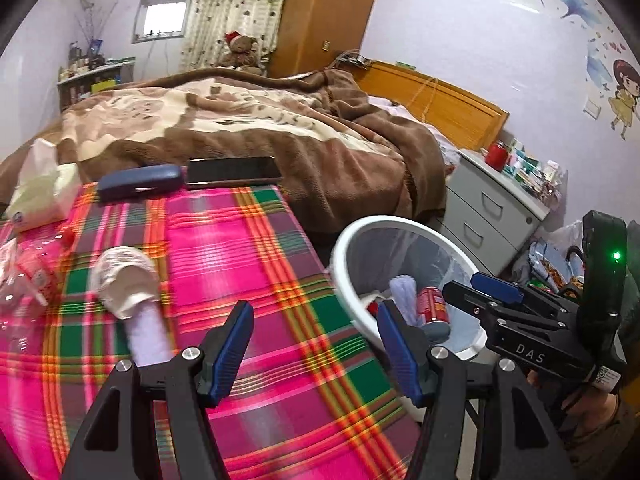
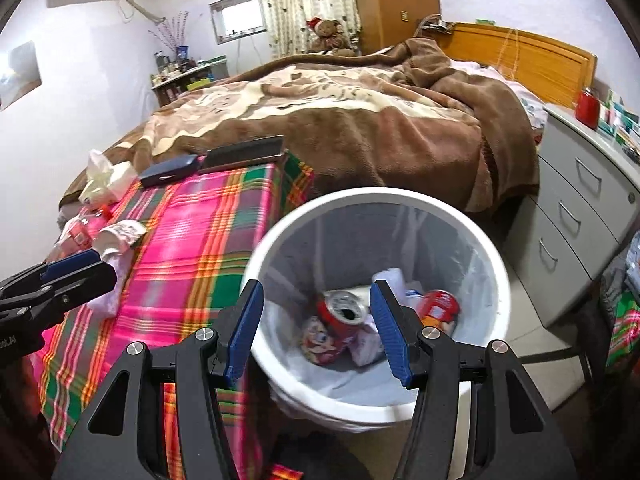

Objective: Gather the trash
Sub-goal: 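Move both tools back over the remaining trash on the bed, then grasp the white foam net with the right tool while the left tool grasps the clear Coca-Cola bottle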

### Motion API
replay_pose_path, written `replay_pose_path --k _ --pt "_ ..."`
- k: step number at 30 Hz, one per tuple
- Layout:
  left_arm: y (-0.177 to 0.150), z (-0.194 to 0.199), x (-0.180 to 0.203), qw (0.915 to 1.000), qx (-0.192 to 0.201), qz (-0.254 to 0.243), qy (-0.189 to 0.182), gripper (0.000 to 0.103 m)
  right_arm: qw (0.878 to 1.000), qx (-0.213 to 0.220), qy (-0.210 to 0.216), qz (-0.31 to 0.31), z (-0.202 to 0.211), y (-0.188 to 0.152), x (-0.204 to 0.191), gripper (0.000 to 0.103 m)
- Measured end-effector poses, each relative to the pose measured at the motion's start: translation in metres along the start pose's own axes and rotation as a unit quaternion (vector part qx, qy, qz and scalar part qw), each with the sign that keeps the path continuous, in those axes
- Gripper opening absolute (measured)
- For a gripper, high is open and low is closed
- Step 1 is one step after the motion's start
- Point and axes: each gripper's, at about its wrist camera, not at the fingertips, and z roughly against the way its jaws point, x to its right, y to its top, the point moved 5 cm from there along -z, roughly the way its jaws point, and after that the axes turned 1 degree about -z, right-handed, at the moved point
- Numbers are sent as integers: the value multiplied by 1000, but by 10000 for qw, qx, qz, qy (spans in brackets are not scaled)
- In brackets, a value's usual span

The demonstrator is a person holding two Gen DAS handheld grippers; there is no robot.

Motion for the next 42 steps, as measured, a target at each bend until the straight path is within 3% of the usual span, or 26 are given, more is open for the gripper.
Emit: replay_pose_path --k 13,28,42 --pt "-16 50 -85 9963 302 542 589 64 9979 -82 484 424 -9 -4 -66 57" --pt "-33 87 -207 9824 407 1201 1369 64 9906 -431 901 934 -35 -12 -145 57" --pt "-17 61 -279 9822 203 1353 1289 64 9859 -776 1075 1024 -69 -15 -189 57"
